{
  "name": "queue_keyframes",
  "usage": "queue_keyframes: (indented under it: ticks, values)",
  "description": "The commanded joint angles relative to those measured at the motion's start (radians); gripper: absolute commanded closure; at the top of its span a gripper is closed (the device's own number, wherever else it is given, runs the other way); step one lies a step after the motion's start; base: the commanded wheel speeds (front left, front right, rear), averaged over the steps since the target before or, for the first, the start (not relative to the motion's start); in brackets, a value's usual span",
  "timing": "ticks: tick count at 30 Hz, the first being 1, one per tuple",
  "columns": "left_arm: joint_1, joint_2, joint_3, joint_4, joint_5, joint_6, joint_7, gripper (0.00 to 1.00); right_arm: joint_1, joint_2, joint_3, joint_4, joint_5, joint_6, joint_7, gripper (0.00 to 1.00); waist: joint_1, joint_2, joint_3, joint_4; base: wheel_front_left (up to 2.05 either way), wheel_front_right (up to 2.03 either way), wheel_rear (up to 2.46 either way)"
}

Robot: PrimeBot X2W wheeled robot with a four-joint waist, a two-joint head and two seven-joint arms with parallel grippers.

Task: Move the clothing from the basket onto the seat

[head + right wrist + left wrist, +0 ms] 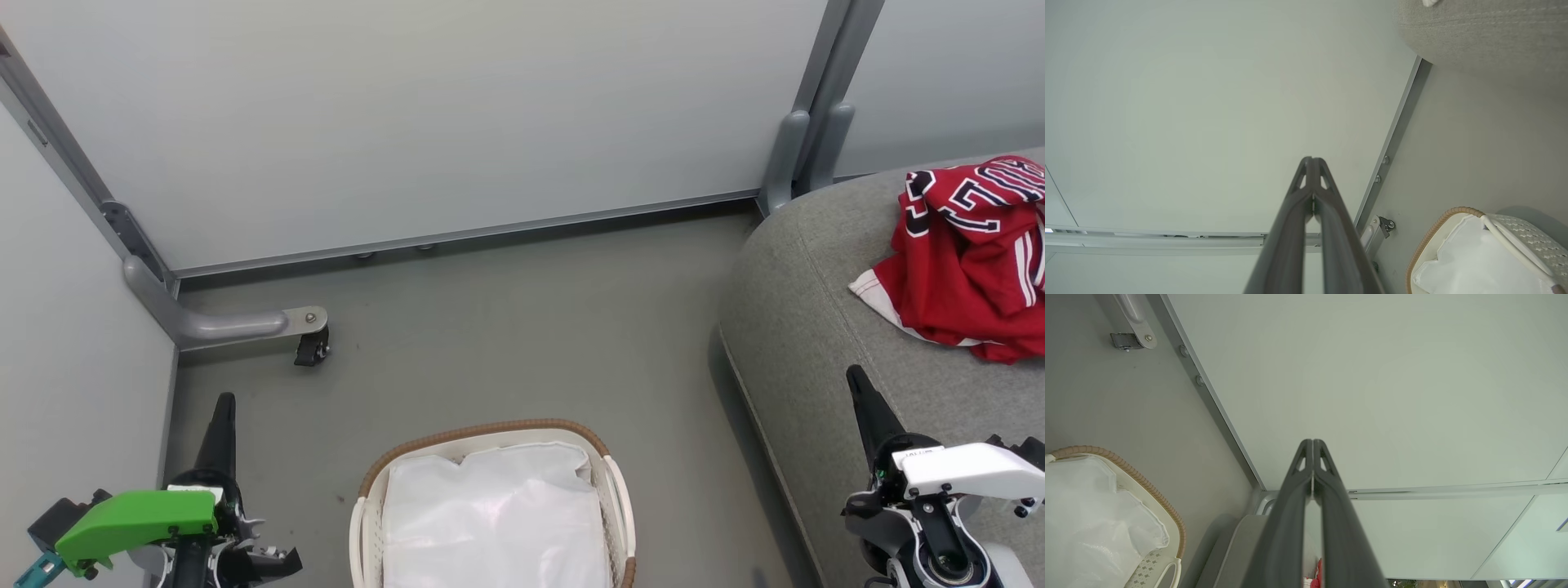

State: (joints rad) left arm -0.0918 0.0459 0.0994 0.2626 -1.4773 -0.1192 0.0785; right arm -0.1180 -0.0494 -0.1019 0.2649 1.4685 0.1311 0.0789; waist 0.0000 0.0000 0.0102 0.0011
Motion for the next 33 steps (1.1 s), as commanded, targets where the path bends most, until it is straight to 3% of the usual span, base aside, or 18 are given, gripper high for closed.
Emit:
queue_keyframes:
  ticks: [1, 19, 33]
  values:
    - [-0.016, 0.007, 0.006, -0.008, -0.021, -0.007, 0.006, 1.00, 0.009, -0.003, -0.005, -0.009, 0.022, 0.000, 0.008, 1.00, 0.0000, 0.0000, -0.001, 0.000, 0.00, 0.00, 0.00]
    - [-0.024, 0.007, 0.017, -0.020, -0.139, -0.015, 0.038, 1.00, 0.015, -0.002, -0.015, -0.023, 0.146, -0.001, 0.039, 1.00, 0.0000, 0.0000, -0.007, -0.001, 0.00, 0.00, 0.00]
    - [-0.022, 0.007, 0.016, -0.018, -0.137, -0.014, 0.039, 1.00, 0.015, -0.002, -0.014, -0.023, 0.146, -0.001, 0.038, 1.00, 0.0000, 0.0000, -0.007, -0.001, 0.00, 0.00, 0.00]
